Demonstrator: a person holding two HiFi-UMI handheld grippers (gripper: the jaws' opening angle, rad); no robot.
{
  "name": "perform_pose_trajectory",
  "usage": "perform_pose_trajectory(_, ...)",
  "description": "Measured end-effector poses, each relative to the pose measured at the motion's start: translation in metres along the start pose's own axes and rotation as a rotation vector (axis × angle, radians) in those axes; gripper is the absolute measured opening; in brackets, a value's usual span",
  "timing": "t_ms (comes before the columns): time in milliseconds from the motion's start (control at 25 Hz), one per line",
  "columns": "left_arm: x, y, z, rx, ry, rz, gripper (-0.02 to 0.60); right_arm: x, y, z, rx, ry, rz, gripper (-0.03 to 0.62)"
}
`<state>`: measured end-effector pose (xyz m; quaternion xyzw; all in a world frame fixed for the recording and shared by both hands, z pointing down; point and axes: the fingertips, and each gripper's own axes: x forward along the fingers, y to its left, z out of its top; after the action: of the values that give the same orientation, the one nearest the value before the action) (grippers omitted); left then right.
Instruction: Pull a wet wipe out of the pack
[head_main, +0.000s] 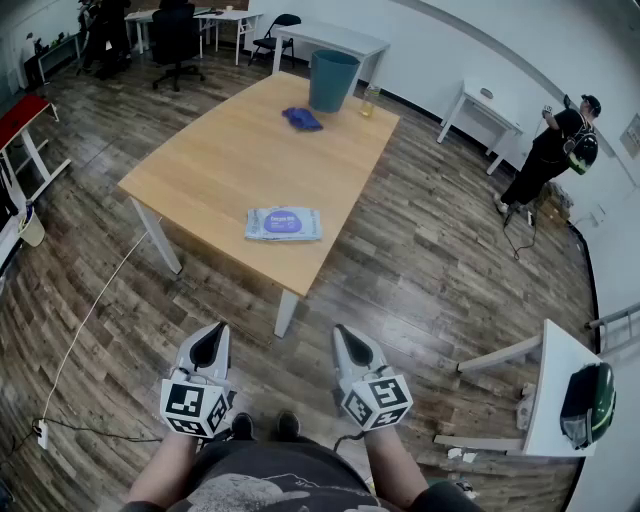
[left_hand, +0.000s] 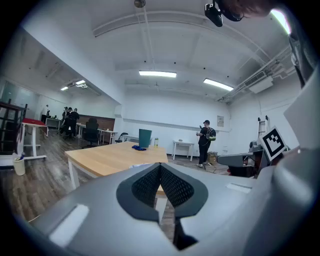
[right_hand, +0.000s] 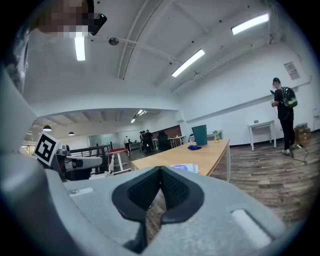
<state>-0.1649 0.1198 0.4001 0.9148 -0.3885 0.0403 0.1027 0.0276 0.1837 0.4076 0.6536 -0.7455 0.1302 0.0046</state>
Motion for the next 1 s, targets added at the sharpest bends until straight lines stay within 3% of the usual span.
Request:
perform_pose_trajectory(520,0.003,-0.006,0.002,0.021,-0.003,0.013,0.018,-0.002,-0.005,0.005,-0.06,-0.014,0.013,-0.011)
perform_pose_trajectory(840,0.007,0.002,-0.006,0.011,0.003,0.064,0.018,-0.008,-0.02,0.012,-0.123,-0.059,-0.071,-0.011)
perform_pose_trajectory(1000,0.016,0.005,-0.009,0.032,-0.013,0.09,0.018,-0.013,-0.031,0.014,-0.274,-0.064,-0.111,-0.011)
